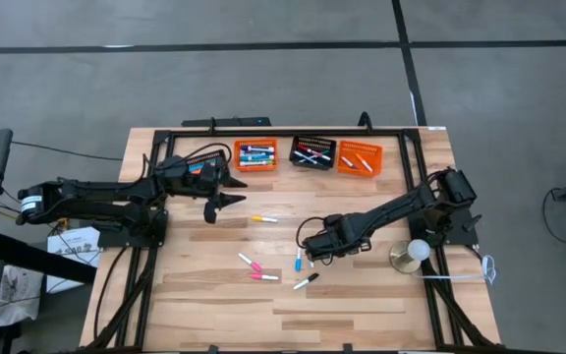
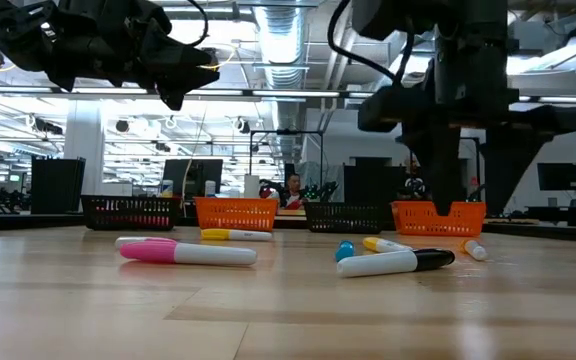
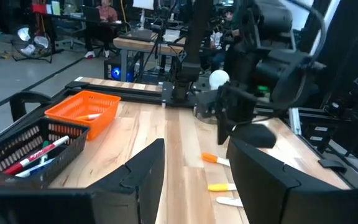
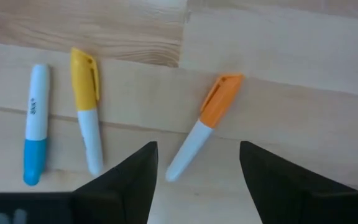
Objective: Pick & Place Markers
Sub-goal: Put the small orange highlighter pen into the right orange bin
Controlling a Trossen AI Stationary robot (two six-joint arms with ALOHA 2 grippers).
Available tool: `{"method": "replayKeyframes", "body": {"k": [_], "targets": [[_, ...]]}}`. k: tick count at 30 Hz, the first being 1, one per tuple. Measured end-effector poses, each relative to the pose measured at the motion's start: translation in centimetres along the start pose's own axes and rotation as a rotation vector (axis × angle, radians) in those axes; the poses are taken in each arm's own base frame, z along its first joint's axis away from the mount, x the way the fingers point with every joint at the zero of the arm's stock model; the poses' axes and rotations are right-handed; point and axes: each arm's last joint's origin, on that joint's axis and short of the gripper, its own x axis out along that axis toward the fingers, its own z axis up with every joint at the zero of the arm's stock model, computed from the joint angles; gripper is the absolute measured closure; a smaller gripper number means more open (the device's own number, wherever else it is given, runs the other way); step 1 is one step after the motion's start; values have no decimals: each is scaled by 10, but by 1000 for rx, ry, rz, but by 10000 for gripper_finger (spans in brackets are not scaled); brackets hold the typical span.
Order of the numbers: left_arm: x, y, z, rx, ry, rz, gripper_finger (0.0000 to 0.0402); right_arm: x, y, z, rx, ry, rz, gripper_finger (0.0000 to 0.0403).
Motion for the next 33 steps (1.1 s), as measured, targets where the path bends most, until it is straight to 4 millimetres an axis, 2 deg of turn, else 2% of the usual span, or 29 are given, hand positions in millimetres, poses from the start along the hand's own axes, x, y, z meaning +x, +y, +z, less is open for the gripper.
{"method": "replayKeyframes", "body": {"k": [8,13,20,29,33], "targets": [[-7,-7,8,31,-45,-148,224,1,-1,-2,54,-5,-7,196],[-17,-10,10,44,-82,-147,224,14,-8,-7,111,-7,-12,203],[-32,-10,-1,23,-98,-118,224,19,-10,-3,132,-10,3,204],[-35,-11,-14,-2,-69,-115,224,21,-9,11,166,-31,7,214],[-36,-11,-19,-9,-55,-114,224,34,-14,11,197,-12,34,219]]}}
